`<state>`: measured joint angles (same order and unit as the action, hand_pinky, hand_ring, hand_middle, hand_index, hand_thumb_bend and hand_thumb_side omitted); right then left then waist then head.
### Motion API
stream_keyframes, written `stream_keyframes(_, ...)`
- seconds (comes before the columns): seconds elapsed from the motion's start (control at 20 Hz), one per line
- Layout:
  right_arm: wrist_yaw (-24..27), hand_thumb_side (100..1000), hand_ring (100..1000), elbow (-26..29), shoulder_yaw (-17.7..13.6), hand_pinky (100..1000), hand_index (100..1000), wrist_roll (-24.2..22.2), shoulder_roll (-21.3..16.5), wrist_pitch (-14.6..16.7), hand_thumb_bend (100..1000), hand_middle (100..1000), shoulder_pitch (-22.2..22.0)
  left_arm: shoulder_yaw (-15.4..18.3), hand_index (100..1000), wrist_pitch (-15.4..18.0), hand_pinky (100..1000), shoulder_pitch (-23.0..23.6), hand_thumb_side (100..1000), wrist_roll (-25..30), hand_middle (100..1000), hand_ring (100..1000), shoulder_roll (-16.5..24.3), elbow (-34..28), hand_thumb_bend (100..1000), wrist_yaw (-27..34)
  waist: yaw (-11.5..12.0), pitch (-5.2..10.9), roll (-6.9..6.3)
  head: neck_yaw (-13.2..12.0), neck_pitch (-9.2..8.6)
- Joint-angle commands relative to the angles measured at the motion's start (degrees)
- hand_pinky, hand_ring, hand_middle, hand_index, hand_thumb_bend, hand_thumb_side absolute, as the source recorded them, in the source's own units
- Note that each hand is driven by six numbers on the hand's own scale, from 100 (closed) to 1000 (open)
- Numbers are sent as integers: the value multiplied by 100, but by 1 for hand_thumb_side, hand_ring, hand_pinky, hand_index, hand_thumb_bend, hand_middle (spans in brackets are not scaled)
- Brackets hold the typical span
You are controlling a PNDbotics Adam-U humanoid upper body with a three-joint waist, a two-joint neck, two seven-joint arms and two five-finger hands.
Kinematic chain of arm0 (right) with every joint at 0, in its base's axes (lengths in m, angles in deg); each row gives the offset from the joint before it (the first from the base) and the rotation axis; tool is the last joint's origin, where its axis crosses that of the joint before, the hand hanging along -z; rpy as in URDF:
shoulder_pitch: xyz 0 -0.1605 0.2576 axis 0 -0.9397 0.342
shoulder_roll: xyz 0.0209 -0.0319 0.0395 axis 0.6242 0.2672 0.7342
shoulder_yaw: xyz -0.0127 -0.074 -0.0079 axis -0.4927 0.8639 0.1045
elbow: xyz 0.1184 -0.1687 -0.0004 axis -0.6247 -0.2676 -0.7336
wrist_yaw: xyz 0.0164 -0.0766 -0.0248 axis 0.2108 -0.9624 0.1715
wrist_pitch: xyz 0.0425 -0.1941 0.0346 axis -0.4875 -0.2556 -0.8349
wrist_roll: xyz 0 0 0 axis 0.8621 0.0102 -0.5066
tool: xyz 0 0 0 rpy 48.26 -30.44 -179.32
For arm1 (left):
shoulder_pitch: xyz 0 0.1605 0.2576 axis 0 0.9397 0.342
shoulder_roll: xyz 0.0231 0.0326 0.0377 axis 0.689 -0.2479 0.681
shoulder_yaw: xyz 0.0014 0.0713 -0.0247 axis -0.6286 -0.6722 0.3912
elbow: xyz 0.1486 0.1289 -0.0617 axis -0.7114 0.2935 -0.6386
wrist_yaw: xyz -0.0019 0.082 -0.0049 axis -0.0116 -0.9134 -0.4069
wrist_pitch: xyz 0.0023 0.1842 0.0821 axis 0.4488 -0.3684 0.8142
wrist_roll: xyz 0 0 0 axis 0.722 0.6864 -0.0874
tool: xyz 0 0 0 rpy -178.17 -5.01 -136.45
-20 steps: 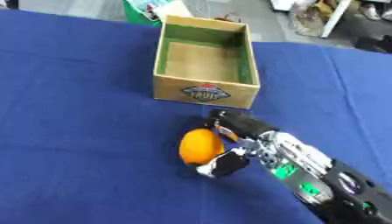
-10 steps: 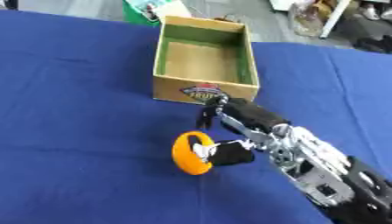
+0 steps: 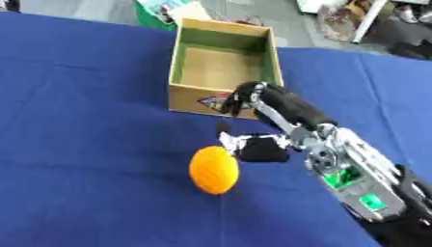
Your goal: Pick up objects on the table and place them in the box.
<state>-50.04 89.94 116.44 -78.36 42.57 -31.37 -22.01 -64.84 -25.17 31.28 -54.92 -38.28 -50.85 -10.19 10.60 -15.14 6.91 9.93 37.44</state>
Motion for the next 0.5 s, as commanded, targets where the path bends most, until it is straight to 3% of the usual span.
stream_keyframes(0.05, -81, 618, 1000, 114, -31, 916, 981, -394, -147, 64, 762, 794, 21, 46, 699, -2, 478, -61, 834, 12, 447, 467, 69, -126, 100, 1, -2, 80, -33, -6, -36)
stream_keyframes(0.5, -321, 531, 1000, -335, 45, 931, 990, -883, -22, 216, 793, 803, 63, 41, 699, -9, 479, -71, 834, 22, 446, 467, 61, -126, 100, 6, 14, 71, -31, 11, -70)
